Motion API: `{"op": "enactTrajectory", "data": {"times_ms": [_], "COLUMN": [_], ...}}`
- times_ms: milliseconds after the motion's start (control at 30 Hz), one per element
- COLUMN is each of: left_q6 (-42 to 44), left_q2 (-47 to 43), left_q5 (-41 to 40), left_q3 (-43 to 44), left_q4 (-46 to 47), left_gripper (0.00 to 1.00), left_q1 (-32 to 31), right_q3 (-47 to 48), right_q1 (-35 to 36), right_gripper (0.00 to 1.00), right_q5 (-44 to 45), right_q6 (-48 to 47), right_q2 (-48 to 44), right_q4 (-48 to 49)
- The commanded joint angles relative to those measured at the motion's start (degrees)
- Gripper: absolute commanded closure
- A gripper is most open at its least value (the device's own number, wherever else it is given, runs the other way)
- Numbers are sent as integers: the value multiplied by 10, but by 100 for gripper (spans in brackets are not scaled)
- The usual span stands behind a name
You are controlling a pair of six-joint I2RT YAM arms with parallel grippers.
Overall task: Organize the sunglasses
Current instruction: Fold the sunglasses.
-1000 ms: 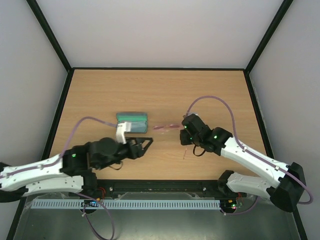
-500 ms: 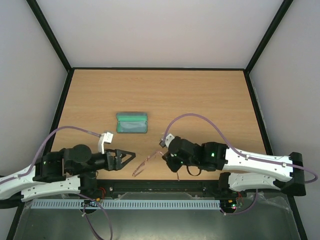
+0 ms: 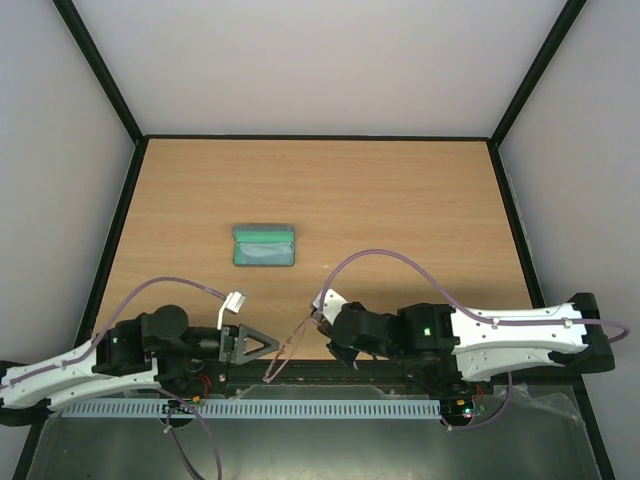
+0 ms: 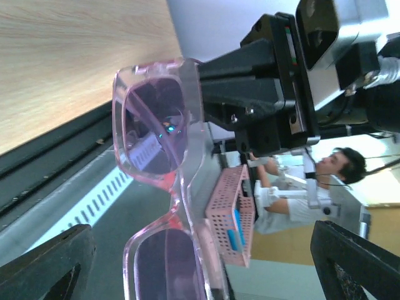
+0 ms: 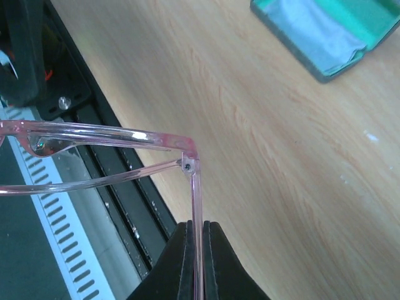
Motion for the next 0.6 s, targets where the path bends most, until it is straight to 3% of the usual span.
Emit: {"op": "enactTrajectory", "data": {"times_ms": [0, 133, 433, 567], "left_q6": [-57, -75, -73, -72], "left_q2": [-26, -18, 5, 13], "left_q5": [77, 113, 183, 207], "left_q3": [-53, -87, -102, -106], "left_q4": [97, 160, 185, 190], "left_gripper": [3, 3, 4, 15], "left_q1": [16, 34, 96, 117], "right_q3": [-11, -9, -5, -2], "right_q1": [5, 5, 5, 5], "right_gripper": [99, 99, 99, 99], "right_q5": [44, 60, 80, 105], "right_q6": [-19, -25, -24, -18], "right_q2": [-30, -24, -15, -4], "right_q4": [34, 43, 31, 18]}}
